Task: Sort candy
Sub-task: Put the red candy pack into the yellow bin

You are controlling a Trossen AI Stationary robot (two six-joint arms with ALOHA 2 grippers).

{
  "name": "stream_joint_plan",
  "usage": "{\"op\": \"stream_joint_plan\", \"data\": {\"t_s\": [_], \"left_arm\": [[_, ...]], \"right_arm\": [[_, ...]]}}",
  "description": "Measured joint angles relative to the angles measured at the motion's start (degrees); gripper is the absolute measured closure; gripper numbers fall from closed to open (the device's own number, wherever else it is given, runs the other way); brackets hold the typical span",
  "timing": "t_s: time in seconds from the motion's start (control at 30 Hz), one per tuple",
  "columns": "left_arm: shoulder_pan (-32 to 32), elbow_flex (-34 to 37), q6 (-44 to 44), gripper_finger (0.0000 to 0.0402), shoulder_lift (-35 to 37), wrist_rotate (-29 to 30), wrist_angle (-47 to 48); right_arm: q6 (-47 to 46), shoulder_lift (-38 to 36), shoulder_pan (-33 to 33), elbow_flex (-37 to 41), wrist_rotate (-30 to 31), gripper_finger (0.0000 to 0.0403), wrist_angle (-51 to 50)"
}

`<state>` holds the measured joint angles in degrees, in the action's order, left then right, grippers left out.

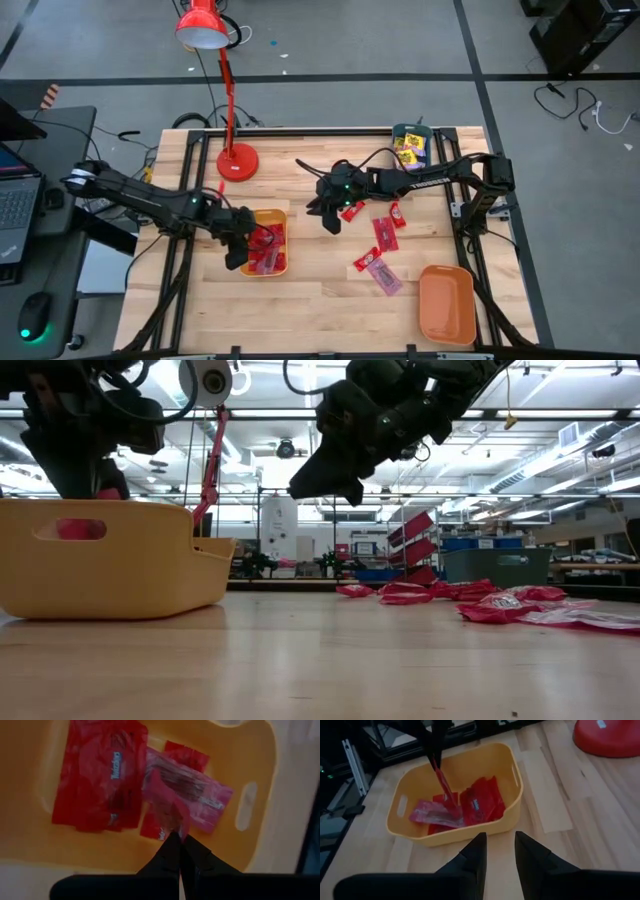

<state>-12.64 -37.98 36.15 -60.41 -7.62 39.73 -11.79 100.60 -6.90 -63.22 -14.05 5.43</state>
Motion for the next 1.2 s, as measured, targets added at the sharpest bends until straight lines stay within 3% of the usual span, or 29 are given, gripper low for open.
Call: {"op": "stream_joint_plan", "data": {"t_s": [0.7,1.2], "left_arm": [[3.29,0.00,-4.68,0.0342,-1.13,6.24,0.41],[4.09,0.00,-7.26,0.0235,-1.13,8.00,0.46]], "right_arm": [[-0.02,0.02,0.00,0.00,2.49,0.0315,1.00],[1.07,0.03,0.00,0.00,2.52,0.0315,0.97]]}}
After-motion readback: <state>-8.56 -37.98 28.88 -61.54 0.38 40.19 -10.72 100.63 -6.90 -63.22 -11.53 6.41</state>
